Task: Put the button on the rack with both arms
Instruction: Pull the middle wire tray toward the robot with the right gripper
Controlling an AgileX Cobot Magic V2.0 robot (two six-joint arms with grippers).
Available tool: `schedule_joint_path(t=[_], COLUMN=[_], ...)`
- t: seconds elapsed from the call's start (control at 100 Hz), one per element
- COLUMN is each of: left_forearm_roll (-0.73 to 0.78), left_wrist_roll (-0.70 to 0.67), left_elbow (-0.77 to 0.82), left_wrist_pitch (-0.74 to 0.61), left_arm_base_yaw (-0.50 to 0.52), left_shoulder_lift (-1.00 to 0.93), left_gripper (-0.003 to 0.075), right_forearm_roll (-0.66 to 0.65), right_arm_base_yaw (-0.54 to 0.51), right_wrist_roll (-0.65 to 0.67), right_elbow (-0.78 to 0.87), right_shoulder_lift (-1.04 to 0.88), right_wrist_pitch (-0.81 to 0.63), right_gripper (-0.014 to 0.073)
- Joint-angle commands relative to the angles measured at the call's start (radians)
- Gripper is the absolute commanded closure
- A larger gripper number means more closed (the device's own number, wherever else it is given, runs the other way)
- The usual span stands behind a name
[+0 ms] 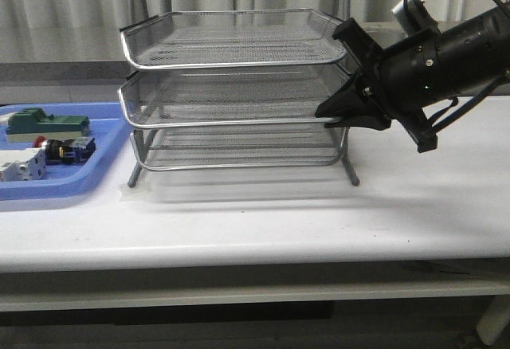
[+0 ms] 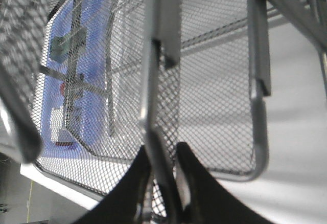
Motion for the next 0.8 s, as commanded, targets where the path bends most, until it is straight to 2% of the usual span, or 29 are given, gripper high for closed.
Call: schedule_joint_path(t=[0.0, 0.19, 0.56, 0.67, 0.79], left_forearm_roll=[0.002, 0.002, 0.002, 0.002, 0.002], left_wrist_roll=[-0.011, -0.011, -0.011, -0.011, -0.011], left_elbow=[0.045, 0.045, 0.045, 0.045, 0.045], left_wrist_pitch=[-0.076, -0.076, -0.076, -0.076, -0.076], left_arm_base_yaw=[-0.007, -0.007, -0.007, -0.007, -0.007], left_shoulder_lift=[-0.033, -0.033, -0.033, -0.033, -0.033], left_gripper=[0.0716, 0.0716, 0.0716, 0.0716, 0.0716], right_forearm_roll=[-0.026, -0.026, -0.026, -0.026, -0.025], right_arm_base_yaw=[0.001, 0.001, 0.001, 0.001, 0.001], right_wrist_roll=[-0.028, -0.096, -0.124, -0.124, -0.124], right_elbow=[0.031, 0.15, 0.361, 0.368, 0.367], right_shoulder_lift=[-0.066, -0.165, -0.316, -0.316, -0.316], right_wrist_pitch=[0.05, 0.021, -0.004, -0.001, 0.018], right_gripper=[0.0577, 0.0577, 0.057, 0.0505, 0.0348])
